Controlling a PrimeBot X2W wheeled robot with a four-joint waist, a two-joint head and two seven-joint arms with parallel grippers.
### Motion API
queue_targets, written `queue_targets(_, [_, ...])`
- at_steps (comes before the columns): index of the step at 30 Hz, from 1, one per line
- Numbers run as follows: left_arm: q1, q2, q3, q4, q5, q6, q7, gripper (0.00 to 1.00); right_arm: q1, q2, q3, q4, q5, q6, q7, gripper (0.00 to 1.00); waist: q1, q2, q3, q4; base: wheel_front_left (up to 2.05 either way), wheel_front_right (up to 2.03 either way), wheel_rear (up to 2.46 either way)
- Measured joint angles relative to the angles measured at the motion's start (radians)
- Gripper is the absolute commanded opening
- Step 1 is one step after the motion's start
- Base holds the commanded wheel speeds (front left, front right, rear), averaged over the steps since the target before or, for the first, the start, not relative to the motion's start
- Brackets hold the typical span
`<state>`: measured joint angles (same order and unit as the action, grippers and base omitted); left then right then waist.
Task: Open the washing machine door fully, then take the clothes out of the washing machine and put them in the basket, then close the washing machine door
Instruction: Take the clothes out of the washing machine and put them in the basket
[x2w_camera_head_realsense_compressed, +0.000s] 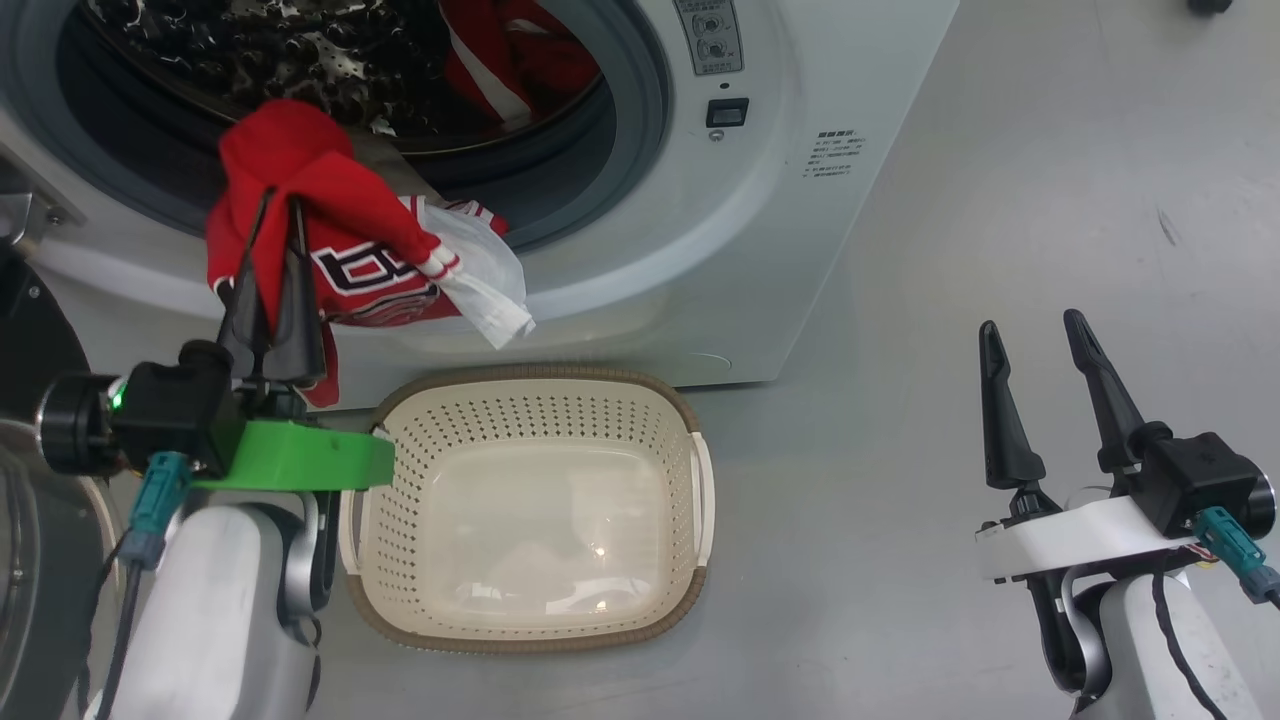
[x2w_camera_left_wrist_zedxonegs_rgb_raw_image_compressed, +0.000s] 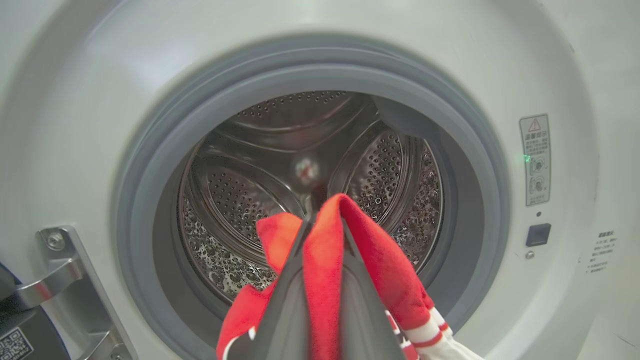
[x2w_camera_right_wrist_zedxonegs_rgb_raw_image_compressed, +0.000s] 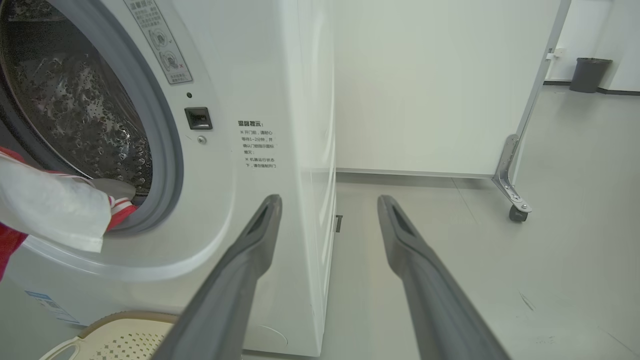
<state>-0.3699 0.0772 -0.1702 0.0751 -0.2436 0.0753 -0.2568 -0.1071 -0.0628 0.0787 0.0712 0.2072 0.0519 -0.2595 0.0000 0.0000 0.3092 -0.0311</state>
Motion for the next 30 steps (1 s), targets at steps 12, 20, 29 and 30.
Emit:
queue_targets(12, [0.117, -0.018, -0.046, 0.076, -0.048, -0.001, 0.043, 0.0, 0.007, 0.003, 0.015, -0.019, 0.0, 0.008, 0.0, 1.0, 0.0, 0.0, 0.044, -0.017, 0.0, 0.0, 0.0])
queue_targets(20, [0.125, -0.024, -0.084, 0.159, -0.067, -0.012, 0.077, 0.0, 0.001, 0.003, 0.019, -0.032, 0.0, 0.009, 0.0, 1.0, 0.0, 0.0, 0.085, -0.027, 0.0, 0.0, 0.0])
queue_targets(29, [0.118, -0.027, -0.082, 0.276, -0.107, -0.018, 0.104, 0.0, -0.014, 0.005, 0.026, -0.043, 0.001, 0.017, 0.0, 1.0, 0.0, 0.0, 0.15, -0.049, 0.0, 0.0, 0.0])
queue_targets(30, [0.114, -0.027, -0.082, 0.292, -0.108, -0.018, 0.111, 0.0, -0.016, 0.005, 0.026, -0.044, 0.001, 0.017, 0.0, 1.0, 0.0, 0.0, 0.158, -0.052, 0.0, 0.0, 0.0])
